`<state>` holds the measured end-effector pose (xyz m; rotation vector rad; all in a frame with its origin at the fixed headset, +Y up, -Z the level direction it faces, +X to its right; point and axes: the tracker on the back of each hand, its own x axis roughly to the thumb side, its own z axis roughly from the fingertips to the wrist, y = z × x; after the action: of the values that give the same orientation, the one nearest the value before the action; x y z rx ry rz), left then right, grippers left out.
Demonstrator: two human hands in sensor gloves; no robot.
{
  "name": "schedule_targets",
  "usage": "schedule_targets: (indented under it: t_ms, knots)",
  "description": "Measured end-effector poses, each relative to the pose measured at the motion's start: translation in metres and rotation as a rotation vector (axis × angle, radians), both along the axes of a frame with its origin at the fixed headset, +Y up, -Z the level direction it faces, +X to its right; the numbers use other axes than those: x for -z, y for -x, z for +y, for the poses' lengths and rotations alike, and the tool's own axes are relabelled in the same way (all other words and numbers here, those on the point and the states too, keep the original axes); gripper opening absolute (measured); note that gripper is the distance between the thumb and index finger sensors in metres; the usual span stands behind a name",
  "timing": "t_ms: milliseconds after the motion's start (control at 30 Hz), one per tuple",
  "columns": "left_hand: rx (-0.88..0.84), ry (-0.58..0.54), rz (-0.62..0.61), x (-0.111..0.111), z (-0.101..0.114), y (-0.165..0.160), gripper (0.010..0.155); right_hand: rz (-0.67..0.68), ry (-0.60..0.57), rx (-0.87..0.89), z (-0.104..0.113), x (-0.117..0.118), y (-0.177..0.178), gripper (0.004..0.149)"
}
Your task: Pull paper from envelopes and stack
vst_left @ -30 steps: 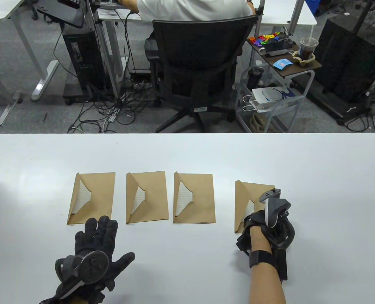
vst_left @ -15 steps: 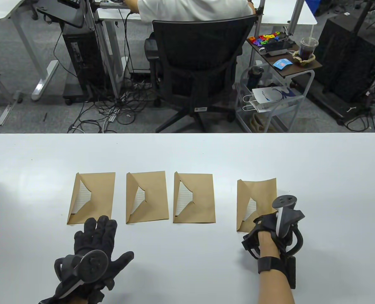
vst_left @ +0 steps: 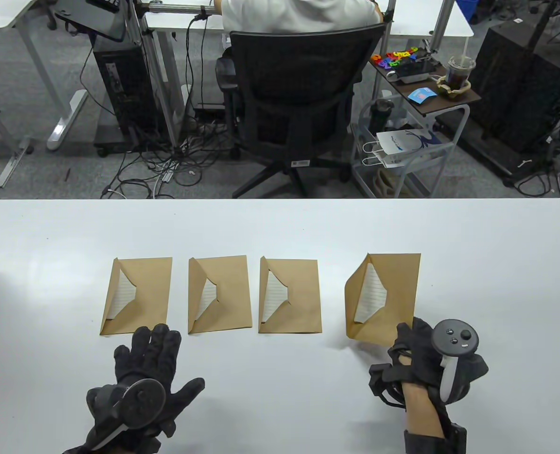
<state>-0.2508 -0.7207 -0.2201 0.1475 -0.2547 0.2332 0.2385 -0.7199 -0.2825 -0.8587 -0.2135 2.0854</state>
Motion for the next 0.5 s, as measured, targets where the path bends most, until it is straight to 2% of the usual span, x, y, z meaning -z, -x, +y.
schedule_targets:
  t_ms: [133, 233, 300, 500]
  knots:
    - [-0.088, 0.031, -0.13, -0.011, 0.003, -0.022, 0.094, 0.115, -0.092, 0.106, 0.001, -0.007, 0.024, 0.041]
    - [-0.121, 0.058, -0.219, -0.018, 0.003, -0.038, 0.092, 0.181, -0.136, 0.099, 0.001, -0.012, 0.04, 0.041]
    - [-0.153, 0.075, -0.279, -0.023, 0.003, -0.05, 0.091, 0.27, -0.158, 0.106, 0.003, -0.016, 0.055, 0.041]
    - [-0.153, 0.045, -0.339, -0.033, 0.006, -0.069, 0.092, 0.406, -0.206, 0.13, 0.007, -0.027, 0.086, 0.042]
